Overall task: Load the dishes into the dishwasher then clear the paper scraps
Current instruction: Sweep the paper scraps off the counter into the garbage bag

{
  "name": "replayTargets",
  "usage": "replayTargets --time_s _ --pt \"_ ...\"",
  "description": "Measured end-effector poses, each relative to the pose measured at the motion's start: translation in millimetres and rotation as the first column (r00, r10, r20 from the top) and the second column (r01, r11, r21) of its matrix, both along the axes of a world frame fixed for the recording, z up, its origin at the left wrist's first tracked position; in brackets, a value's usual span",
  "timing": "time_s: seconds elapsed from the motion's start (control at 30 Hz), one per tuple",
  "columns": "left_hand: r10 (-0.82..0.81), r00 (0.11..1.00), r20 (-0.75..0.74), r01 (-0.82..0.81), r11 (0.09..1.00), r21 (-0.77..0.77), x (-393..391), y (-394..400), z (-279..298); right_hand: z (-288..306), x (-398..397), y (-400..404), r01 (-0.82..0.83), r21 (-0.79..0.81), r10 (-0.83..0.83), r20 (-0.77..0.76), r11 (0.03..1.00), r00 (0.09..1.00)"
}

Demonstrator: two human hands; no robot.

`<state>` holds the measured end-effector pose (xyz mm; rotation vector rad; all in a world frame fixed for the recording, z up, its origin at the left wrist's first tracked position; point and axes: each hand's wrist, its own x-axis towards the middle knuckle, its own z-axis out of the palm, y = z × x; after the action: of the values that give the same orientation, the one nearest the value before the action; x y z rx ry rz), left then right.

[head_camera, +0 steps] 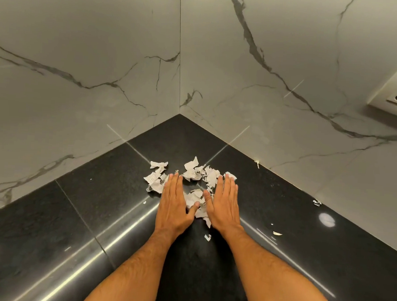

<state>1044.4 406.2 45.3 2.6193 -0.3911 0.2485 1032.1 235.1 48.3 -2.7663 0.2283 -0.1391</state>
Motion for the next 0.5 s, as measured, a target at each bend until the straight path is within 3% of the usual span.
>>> replayTargets --time_s 0.3,0.5 --pt "0.050 0.997 0.055 -0.050 0.999 -0.001 59 34 17 21 69 -6 -0.117 0.008 0.117 -0.021 0.993 0.993" --pt "0.184 0.980 -0.078 -0.184 0.983 -0.004 100 60 14 22 115 13 -0.305 -0.006 0.303 -0.090 0.952 0.949"
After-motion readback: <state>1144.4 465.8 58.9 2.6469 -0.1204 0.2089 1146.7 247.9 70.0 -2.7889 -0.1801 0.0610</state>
